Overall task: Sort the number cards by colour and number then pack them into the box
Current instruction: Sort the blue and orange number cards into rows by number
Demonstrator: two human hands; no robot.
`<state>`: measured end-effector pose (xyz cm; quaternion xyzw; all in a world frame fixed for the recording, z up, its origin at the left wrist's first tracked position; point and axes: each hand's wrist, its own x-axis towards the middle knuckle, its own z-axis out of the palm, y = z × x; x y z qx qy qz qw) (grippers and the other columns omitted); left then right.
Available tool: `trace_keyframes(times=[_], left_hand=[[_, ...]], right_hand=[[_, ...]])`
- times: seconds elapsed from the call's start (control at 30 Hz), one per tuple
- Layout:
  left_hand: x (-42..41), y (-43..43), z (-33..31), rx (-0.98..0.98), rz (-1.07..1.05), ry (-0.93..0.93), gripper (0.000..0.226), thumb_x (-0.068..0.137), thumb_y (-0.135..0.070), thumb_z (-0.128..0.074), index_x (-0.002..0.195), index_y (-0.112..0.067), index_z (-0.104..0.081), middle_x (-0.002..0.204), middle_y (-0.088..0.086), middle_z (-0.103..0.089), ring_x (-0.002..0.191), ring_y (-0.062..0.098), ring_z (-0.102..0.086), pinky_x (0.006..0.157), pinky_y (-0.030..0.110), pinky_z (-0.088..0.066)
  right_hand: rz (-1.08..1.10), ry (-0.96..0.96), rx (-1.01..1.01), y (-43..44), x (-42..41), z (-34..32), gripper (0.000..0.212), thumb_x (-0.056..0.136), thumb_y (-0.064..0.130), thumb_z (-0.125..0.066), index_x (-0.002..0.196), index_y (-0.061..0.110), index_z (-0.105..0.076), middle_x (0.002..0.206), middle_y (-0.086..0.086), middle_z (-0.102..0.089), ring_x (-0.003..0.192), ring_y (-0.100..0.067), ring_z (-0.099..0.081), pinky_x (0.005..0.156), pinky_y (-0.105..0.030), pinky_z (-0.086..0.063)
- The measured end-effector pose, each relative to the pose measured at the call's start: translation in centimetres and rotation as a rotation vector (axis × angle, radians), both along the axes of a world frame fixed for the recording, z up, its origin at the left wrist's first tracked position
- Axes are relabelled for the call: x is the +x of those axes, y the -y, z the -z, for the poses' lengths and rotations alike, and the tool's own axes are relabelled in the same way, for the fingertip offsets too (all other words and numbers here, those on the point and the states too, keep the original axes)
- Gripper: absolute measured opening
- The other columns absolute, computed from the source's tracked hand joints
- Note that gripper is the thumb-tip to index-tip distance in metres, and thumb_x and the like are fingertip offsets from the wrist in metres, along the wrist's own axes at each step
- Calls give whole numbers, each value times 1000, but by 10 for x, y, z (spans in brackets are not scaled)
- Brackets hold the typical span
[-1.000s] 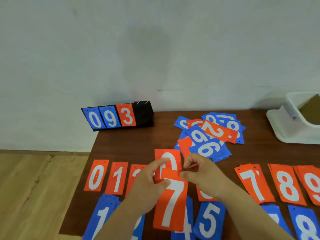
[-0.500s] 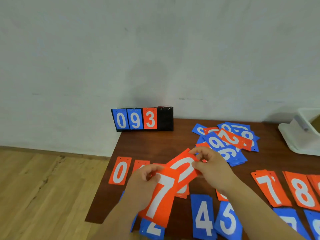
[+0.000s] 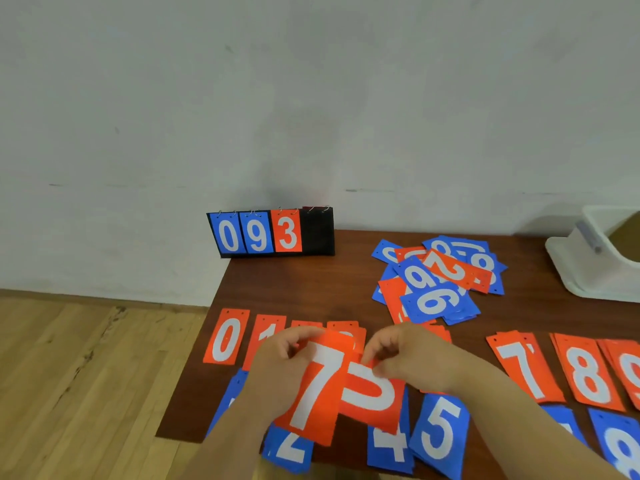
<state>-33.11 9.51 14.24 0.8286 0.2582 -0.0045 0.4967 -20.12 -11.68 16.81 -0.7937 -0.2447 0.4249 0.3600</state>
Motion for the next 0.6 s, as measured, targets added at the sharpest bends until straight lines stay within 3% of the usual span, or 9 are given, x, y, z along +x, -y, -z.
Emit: trace_keyframes(times=[0.1,0.2,0.27,0.4,0.53,0.6], left_hand=[[-7,2,10,37,-275,3,20,103,-33,-55,116,-47,-61,114,-20,-57,101,6,-61,85,25,-55],[-23,-4,24,21,-480,-21,20,103,-34,-55,119,-43,-64,112,-15,-61,93,8,-64,71,25,-57],[-38,-12,31,-25,-565,-53,19,104,-33,-55,119,-41,-64,112,-13,-62,93,11,-65,70,29,-59],[-62,-35,45,-121,-636,-24,33,102,-15,-57,125,-37,-67,120,-6,-66,99,14,-66,72,31,-58],[-69,-72,56,-160,-635,-40,44,97,-5,-57,125,-37,-68,123,-4,-67,102,15,-68,81,38,-61],[-72,-96,59,-173,-602,-57,43,98,-7,-56,124,-39,-67,120,-8,-67,101,14,-68,82,38,-62]], right_hand=[[115,23,-6,2,4,24,27,91,9,-68,95,36,-75,107,18,-69,103,-6,-66,87,-27,-58],[287,5,20,-3,1,57,30,91,6,-66,97,35,-72,109,12,-69,98,-9,-68,83,-35,-62],[328,-31,3,-11,-7,77,32,91,5,-65,98,35,-71,110,12,-67,96,-13,-69,82,-38,-63],[350,-48,-26,-34,-21,104,30,90,4,-66,98,33,-69,110,11,-64,94,-11,-64,75,-29,-61],[364,35,-54,-71,-30,129,22,89,12,-73,101,30,-71,105,10,-67,100,-13,-66,90,-34,-59],[394,65,-41,-99,-39,136,21,88,16,-73,99,33,-71,105,10,-69,98,-11,-66,89,-33,-58]])
